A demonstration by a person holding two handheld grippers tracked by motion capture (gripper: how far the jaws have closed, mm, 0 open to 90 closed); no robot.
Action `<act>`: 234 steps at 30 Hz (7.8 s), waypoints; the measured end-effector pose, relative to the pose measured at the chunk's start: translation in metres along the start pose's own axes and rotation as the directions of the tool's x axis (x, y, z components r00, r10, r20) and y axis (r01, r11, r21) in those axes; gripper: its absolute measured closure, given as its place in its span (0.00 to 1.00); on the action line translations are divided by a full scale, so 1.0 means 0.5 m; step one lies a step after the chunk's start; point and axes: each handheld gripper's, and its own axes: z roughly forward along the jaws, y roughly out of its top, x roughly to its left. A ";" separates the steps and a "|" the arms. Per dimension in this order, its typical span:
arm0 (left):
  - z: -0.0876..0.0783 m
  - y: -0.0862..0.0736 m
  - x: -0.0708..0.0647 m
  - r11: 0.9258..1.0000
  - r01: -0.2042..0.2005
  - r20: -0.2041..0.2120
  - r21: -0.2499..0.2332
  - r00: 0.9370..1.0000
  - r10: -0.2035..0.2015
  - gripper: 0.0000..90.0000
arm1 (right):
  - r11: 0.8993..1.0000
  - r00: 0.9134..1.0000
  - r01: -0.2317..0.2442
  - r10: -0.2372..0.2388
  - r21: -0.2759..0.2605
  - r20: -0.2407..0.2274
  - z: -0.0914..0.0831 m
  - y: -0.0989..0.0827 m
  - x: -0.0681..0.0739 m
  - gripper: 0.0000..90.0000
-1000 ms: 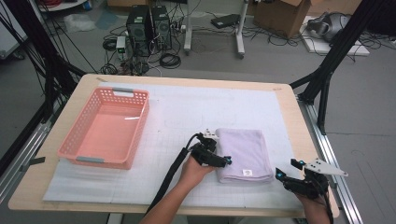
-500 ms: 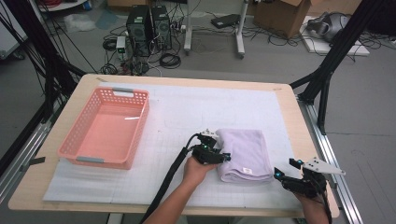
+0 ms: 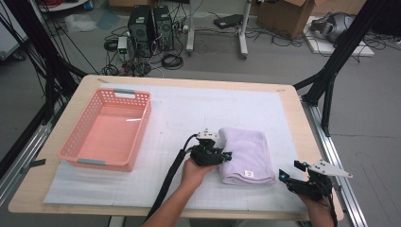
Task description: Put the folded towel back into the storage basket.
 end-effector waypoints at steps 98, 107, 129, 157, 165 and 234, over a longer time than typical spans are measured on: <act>-0.553 0.095 0.079 0.802 -0.363 -0.154 -0.474 0.931 0.330 0.80 | 1.000 1.000 -0.002 0.002 -0.020 -0.001 0.017 0.022 0.022 0.27; -0.601 0.090 0.108 0.798 -0.355 -0.173 -0.486 0.935 0.310 0.80 | 1.000 1.000 -0.002 0.002 -0.013 -0.001 0.023 0.023 0.026 0.27; -0.710 0.053 0.206 0.793 -0.316 -0.194 -0.521 0.948 0.251 0.80 | 1.000 1.000 0.002 -0.002 -0.003 0.013 0.029 0.025 0.035 0.27; -0.713 -0.051 0.351 0.903 -0.146 -0.212 -0.405 0.975 0.063 0.79 | 1.000 1.000 0.006 -0.006 0.013 0.011 0.039 0.026 0.046 0.28; -0.729 -0.058 0.367 0.919 -0.127 -0.243 -0.374 0.969 0.035 0.79 | 1.000 1.000 0.002 -0.002 0.011 0.015 0.035 0.024 0.043 0.28; -0.533 0.013 0.347 0.959 0.115 -0.709 0.258 0.697 0.107 0.49 | 1.000 1.000 0.012 -0.012 0.018 -0.005 0.040 0.030 0.052 0.28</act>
